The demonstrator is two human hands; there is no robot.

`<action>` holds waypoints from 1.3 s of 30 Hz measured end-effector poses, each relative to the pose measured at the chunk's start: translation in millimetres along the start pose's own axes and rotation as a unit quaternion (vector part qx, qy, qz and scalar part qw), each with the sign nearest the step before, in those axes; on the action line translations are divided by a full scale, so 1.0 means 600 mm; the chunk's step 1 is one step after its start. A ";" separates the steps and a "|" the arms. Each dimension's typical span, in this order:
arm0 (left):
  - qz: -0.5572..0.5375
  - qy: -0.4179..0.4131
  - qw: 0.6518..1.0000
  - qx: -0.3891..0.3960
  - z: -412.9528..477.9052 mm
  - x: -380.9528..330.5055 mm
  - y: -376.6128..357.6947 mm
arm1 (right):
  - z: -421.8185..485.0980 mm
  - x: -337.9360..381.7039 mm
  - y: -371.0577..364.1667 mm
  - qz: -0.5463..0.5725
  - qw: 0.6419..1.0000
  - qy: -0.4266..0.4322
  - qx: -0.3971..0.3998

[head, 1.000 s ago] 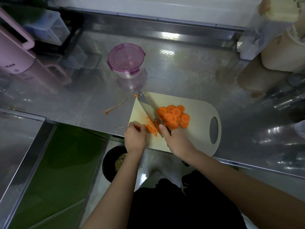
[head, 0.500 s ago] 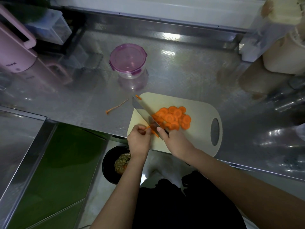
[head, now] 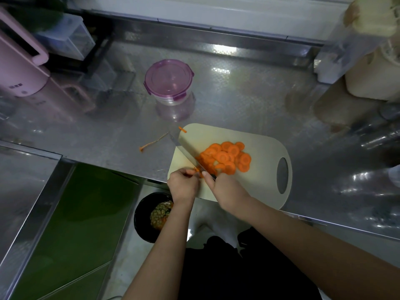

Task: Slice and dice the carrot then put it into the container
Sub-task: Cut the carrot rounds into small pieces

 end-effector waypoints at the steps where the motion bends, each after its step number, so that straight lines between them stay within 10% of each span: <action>1: -0.003 0.002 1.000 0.000 0.000 0.000 0.000 | -0.001 0.001 -0.001 0.004 1.000 -0.013 0.001; 39: -0.021 0.010 1.000 0.015 0.005 0.017 -0.004 | -0.001 -0.010 0.018 0.025 0.998 0.043 -0.024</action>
Point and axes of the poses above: each hand's wrist, its own z-axis towards the middle knuckle, its own y-axis out of the back of the hand, x = y × z, the point moved 2 cm from there along z, towards the middle knuckle, and after that the axes turned 13 degrees about -x, right-handed, at the moved point
